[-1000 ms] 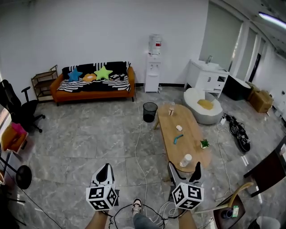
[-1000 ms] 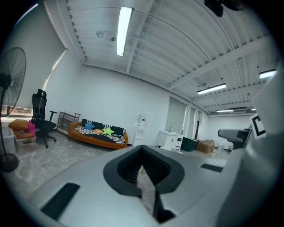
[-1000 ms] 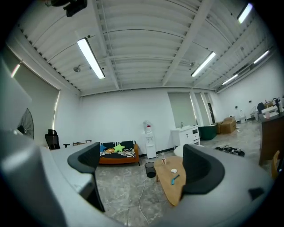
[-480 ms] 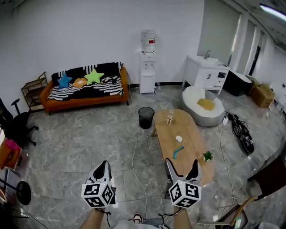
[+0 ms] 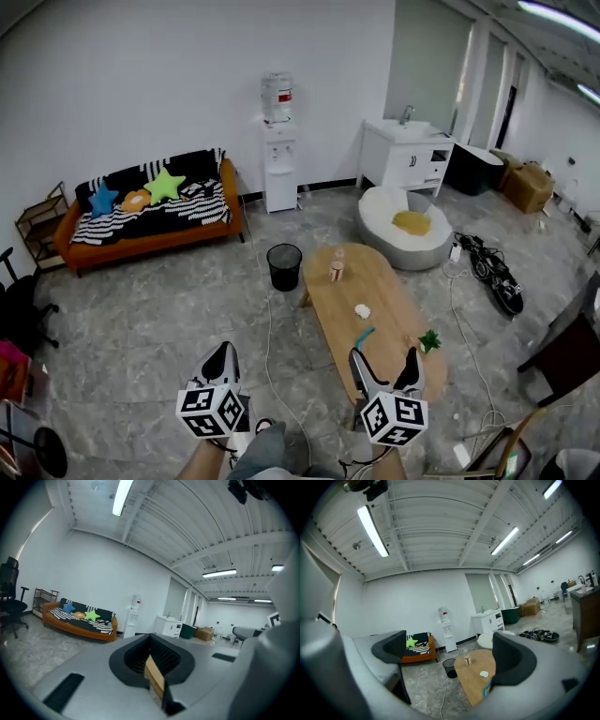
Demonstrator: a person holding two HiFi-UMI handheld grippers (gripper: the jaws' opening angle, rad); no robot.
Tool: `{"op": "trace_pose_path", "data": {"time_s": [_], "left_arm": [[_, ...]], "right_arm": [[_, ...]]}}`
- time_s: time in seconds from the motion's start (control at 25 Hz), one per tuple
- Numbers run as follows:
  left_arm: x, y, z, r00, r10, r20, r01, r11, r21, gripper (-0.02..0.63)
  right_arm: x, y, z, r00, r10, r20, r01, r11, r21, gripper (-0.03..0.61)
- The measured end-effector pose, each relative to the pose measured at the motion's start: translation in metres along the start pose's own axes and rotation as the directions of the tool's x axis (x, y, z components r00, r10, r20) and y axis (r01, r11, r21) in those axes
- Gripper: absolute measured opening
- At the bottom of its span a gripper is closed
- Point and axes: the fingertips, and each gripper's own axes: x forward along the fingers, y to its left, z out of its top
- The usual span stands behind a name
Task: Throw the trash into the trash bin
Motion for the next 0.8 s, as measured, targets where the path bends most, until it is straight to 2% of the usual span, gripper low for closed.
{"op": "trace_pose_path", "data": {"time_s": [0.2, 0.36, 0.52, 0.8], "left_arm": [[0.080, 0.011, 0.008, 0.998, -0.063, 0.024, 0.064, 0.996, -0.068, -0.009], [0.162, 0.035, 0.015, 0.996, -0.093, -0.010, 0.092, 0.993, -0.077, -0.009], [0.245, 0.050, 0.042, 0.987, -0.152, -0.043, 0.151, 0.988, -0.039, -0.009], [0.381, 0.070, 0.090, 0.966, -0.247, -0.078, 0.250, 0.967, 0.041, -0.009]], "right_arm": [[0.048, -0.003, -0.019, 0.999, -0.022, -0.035, 0.021, 0.999, -0.044, 0.578], [0.109, -0.003, -0.019, 0.996, -0.078, -0.042, 0.076, 0.995, -0.057, 0.578], [0.179, -0.001, 0.000, 0.989, -0.150, -0.007, 0.149, 0.987, -0.066, 0.578], [0.293, -0.002, 0.013, 0.964, -0.263, 0.040, 0.263, 0.965, -0.006, 0.571]]}}
